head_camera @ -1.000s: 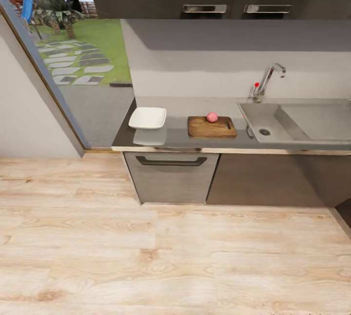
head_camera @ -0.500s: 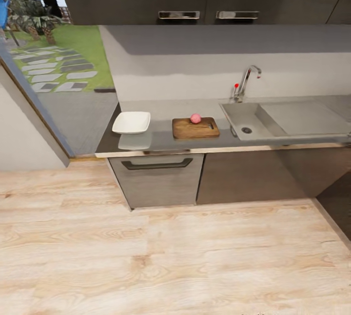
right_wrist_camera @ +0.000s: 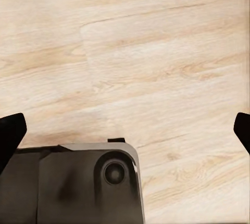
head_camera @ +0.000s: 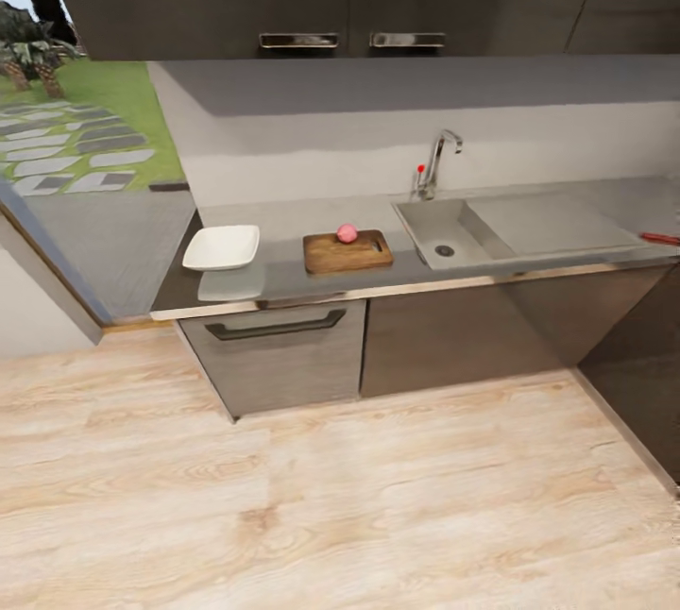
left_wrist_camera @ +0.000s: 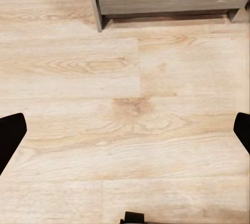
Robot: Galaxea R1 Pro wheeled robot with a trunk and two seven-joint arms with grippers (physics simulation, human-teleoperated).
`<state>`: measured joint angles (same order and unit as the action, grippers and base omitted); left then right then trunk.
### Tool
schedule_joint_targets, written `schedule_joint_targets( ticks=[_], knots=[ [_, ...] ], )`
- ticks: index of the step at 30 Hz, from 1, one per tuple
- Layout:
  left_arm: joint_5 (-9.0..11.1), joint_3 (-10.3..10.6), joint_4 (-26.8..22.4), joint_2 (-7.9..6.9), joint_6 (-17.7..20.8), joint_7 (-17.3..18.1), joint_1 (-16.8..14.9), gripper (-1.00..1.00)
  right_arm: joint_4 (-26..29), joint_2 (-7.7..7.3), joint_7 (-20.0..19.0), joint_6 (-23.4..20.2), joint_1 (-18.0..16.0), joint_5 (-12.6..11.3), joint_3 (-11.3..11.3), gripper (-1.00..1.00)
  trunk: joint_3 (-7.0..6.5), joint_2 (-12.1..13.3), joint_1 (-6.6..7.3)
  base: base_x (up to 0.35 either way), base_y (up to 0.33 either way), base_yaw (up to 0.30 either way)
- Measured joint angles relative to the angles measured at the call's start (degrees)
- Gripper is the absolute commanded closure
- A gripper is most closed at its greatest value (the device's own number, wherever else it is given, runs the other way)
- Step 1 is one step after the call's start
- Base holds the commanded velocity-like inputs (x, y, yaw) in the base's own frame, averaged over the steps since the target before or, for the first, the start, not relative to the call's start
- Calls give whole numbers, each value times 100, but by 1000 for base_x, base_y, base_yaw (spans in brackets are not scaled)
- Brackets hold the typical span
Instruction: In the kitchen, take the Vidalia onion out of the sink, dice it on the chopping board with the paring knife, put the diced onion into the bowl on the countertop, then place both the paring knife and the chopping board into the sink.
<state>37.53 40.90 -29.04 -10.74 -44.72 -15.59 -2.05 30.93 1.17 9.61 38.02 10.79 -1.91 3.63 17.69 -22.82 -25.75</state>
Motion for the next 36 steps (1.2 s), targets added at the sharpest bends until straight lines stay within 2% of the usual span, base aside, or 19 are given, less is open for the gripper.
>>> schedule_joint_targets(
  ticks=[16, 36],
  knots=[
    [0, 1, 22, 0, -56, 0, 1, -100, 0, -1, 0, -1, 0, 0, 0, -100, -110, 0, 0, 1, -1, -208],
    [0, -16, 184, 9, -36, 0, 0, -100, 1, -7, -1, -1, 1, 0, -2, -100, -249, 1, 2, 195, -200, -208]
  ],
)
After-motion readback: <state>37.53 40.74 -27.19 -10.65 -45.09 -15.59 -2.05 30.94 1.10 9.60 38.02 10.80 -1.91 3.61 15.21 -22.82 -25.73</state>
